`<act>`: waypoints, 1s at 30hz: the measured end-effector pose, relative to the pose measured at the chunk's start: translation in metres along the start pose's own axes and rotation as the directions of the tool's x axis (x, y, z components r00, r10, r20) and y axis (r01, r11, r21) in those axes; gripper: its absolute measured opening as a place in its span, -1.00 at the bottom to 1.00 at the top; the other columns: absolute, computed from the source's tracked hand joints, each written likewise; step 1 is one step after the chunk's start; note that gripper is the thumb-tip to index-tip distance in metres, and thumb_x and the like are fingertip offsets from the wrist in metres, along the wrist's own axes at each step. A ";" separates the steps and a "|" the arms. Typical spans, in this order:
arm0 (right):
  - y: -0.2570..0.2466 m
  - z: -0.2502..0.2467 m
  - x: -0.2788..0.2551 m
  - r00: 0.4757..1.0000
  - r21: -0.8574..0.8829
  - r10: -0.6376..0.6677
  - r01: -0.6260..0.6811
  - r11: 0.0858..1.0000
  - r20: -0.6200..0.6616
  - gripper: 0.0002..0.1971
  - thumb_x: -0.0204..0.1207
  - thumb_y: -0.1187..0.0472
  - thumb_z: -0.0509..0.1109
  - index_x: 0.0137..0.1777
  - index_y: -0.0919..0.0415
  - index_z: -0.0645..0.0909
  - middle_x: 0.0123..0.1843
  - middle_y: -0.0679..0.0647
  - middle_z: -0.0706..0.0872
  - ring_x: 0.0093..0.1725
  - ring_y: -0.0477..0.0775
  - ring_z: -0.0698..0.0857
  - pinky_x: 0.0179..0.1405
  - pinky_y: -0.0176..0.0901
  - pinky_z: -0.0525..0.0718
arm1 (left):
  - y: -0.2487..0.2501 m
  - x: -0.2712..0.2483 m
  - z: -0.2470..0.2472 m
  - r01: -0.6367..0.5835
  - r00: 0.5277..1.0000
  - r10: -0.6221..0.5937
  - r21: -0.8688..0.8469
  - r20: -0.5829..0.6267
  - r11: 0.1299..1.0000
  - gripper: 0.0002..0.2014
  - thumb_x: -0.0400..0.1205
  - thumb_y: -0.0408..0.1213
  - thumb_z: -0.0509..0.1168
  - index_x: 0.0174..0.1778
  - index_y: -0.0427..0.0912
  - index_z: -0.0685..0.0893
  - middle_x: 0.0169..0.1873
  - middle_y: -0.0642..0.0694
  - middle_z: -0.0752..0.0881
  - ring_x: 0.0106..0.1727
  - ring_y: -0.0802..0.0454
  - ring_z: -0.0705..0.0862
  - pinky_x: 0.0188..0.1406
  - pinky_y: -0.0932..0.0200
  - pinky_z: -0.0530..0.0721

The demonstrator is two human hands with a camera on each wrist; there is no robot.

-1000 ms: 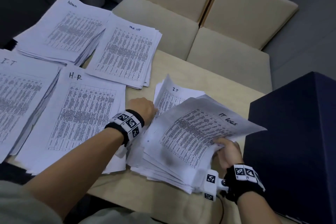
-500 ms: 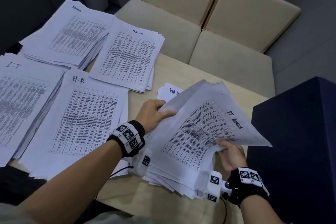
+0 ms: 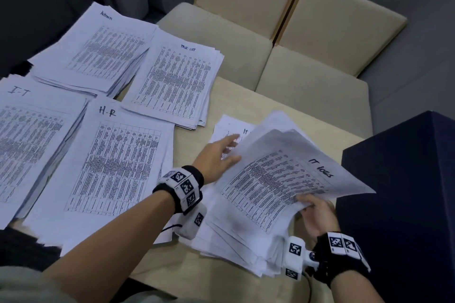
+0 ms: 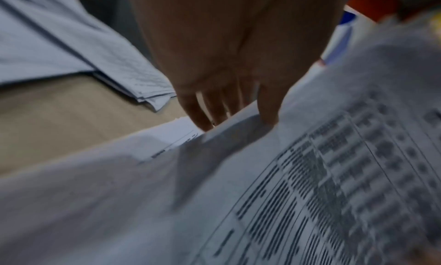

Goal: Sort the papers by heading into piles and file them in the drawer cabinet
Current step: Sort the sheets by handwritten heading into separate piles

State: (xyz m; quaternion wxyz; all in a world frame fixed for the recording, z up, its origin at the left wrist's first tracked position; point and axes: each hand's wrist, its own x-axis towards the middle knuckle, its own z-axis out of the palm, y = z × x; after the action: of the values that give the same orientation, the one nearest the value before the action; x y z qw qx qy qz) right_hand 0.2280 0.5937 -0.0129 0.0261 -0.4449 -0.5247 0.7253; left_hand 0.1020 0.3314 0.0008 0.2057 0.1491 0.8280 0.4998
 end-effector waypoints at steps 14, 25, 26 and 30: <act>-0.003 -0.004 0.003 0.996 -0.031 0.055 -0.053 0.998 0.073 -0.70 0.06 0.41 0.67 -0.18 0.35 0.73 -0.07 0.26 0.77 0.01 0.30 0.71 0.18 0.13 0.60 | 0.002 -0.007 -0.015 0.106 0.986 -0.157 -0.488 -0.064 0.867 -0.53 0.67 0.01 0.31 -0.48 -0.09 0.33 -0.54 -0.05 0.28 -0.50 0.02 0.24 -0.39 0.34 0.40; 0.003 0.010 0.006 0.975 -0.137 -0.002 0.033 0.990 0.220 -0.72 0.44 0.63 0.25 -0.26 0.38 0.75 -0.20 0.27 0.78 -0.03 0.30 0.69 0.24 0.17 0.54 | 0.008 -0.008 -0.024 0.267 0.948 -0.302 -0.770 0.102 0.579 -0.44 0.27 -0.21 0.61 0.18 -0.34 0.71 0.06 -0.30 0.81 0.06 -0.22 0.77 0.20 -0.19 0.70; 0.003 0.011 0.006 0.976 -0.160 -0.022 0.057 0.986 0.217 -0.69 0.49 0.64 0.24 -0.24 0.35 0.75 -0.24 0.20 0.81 -0.04 0.29 0.71 0.22 0.16 0.56 | 0.008 -0.008 -0.025 0.276 0.944 -0.313 -0.768 0.103 0.579 -0.42 0.33 -0.11 0.59 0.20 -0.36 0.69 0.09 -0.32 0.79 0.07 -0.23 0.76 0.22 -0.21 0.69; 0.001 0.010 0.003 0.985 -0.010 -0.076 0.078 0.997 0.156 -0.71 0.45 0.67 0.24 -0.30 0.37 0.69 -0.35 0.16 0.78 -0.24 0.16 0.74 -0.06 -0.03 0.66 | -0.002 -0.003 -0.028 0.261 0.934 -0.357 -0.703 0.011 0.661 -0.51 0.63 0.17 0.30 0.29 -0.14 0.69 0.27 -0.02 0.73 0.34 0.05 0.64 0.53 -0.07 0.42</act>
State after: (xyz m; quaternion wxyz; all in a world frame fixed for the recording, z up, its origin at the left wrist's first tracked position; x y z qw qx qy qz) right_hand 0.2197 0.5871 -0.0149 0.0097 -0.3667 -0.5478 0.7519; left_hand 0.0910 0.3075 0.0108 0.2747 -0.1143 0.6040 0.7394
